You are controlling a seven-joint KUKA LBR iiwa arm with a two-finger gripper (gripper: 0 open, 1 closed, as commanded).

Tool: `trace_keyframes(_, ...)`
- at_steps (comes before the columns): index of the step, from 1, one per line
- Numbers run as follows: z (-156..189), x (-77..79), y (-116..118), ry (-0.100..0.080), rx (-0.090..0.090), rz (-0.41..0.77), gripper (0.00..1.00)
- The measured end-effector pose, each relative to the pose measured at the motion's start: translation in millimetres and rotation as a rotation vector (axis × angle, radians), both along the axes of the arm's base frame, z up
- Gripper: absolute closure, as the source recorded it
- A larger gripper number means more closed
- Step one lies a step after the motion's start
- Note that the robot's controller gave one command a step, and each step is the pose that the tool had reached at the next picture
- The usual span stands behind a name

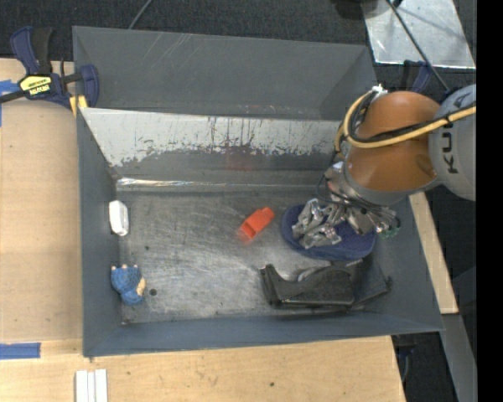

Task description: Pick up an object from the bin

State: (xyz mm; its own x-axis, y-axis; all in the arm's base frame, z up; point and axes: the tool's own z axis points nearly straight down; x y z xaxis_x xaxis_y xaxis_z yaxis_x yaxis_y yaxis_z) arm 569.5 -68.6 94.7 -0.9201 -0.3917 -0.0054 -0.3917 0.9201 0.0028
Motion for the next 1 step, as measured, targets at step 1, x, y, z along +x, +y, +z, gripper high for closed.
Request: trace_keyframes(1,15.4,-13.8,-6.3,0.001,-0.004,-0.02,1.0)
